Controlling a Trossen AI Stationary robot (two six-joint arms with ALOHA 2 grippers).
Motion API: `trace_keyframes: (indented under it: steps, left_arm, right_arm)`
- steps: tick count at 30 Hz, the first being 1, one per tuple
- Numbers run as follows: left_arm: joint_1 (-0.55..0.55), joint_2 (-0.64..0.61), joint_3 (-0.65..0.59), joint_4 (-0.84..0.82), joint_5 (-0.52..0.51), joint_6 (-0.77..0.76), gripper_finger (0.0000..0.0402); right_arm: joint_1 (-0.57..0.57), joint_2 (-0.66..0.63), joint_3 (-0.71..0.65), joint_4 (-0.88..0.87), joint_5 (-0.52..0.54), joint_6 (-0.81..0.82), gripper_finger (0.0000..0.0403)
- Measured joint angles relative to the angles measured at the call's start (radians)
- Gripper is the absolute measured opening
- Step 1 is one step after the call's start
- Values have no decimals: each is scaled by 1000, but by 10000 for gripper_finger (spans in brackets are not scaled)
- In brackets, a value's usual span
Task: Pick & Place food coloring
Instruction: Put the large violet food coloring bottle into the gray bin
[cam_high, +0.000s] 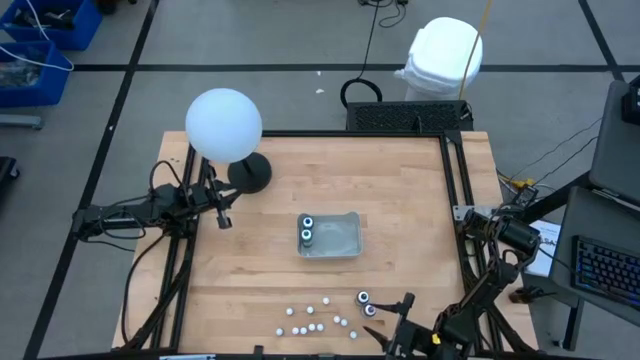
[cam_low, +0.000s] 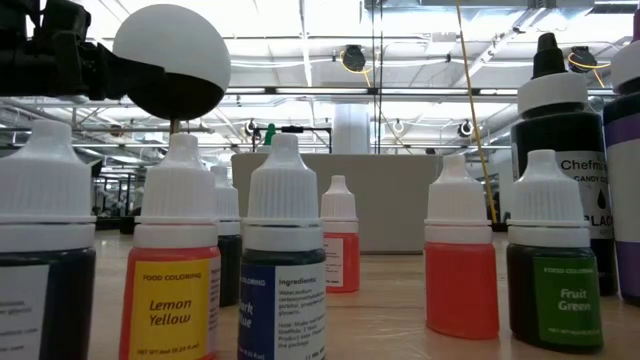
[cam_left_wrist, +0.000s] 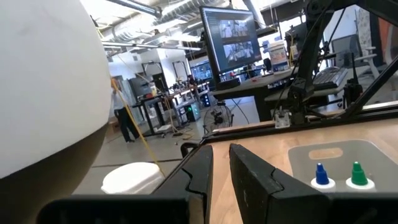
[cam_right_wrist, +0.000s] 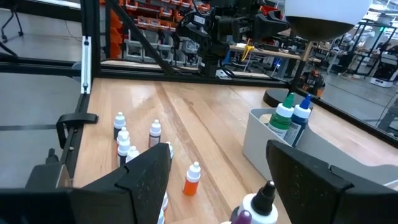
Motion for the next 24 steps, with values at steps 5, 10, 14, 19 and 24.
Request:
trace_keyframes:
  steps: [5,10,14,19,24]
  left_arm:
    - [0,0,0,-1,0,0,63]
    - [0,0,0,0,1,32,63]
    - [0,0,0,1,0,82,63]
    - [0,0,0,22,1,65,63]
    - [0,0,0,29,1,52,63]
  right_arm:
    - [0,0,0,0,1,1,256]
    - [0,0,0,0,2,1,256]
    - [0,0,0,0,2,1,256]
    - [0,0,0,-7,2,-2,256]
    - [0,0,-14,2,2,2,256]
